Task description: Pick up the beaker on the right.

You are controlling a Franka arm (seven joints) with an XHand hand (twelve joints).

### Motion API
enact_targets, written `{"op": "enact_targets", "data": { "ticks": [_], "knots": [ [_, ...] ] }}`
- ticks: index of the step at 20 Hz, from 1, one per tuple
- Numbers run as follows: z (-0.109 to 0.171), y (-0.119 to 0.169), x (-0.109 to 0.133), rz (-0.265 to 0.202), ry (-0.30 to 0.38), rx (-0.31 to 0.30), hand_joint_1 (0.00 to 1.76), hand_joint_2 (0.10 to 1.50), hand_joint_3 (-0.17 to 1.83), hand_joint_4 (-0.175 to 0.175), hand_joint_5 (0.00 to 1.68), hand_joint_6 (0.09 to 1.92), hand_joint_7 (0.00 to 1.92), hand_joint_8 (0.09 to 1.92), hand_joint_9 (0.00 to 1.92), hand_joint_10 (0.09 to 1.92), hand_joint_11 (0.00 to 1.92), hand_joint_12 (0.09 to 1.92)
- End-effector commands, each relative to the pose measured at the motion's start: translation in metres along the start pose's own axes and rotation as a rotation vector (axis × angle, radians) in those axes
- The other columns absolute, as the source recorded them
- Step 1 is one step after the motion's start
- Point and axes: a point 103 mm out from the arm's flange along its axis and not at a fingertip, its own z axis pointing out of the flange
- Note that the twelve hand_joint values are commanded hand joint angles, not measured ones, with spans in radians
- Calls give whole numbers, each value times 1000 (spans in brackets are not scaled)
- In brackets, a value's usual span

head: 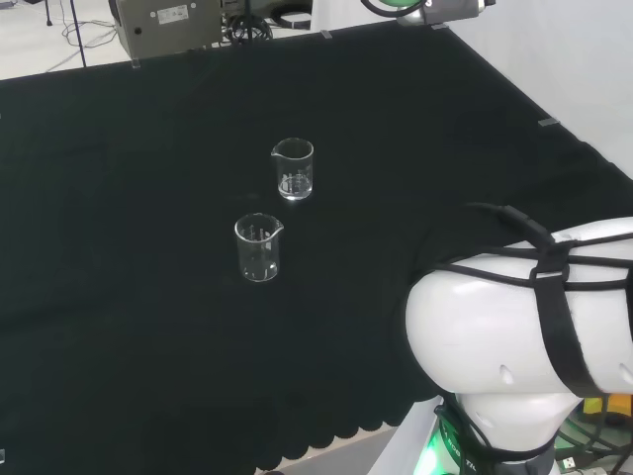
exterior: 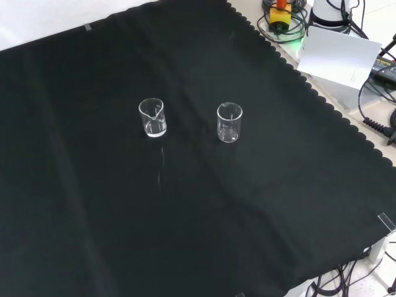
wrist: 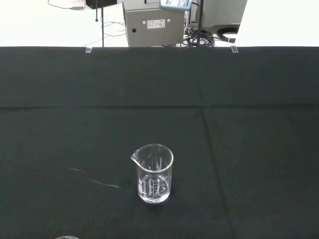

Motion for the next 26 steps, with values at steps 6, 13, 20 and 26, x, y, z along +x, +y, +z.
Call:
{"op": "enact_targets", "data": {
  "ticks": [6,13,20,26],
  "knots": [
    [1,1,3,1,-7,-3,0,1158,439,1,190,87,5,296,54,624,0,1249],
    [11,8,-16,23,0,15,0,1162,430,0,194,87,2,303,55,624,0,1249],
    [44,26,-44,53,65,11,10,1182,377,-6,222,87,28,366,113,647,0,1320],
    [80,60,-69,69,101,22,186,1172,297,-20,295,87,119,505,254,692,29,1409]
  ]
}}
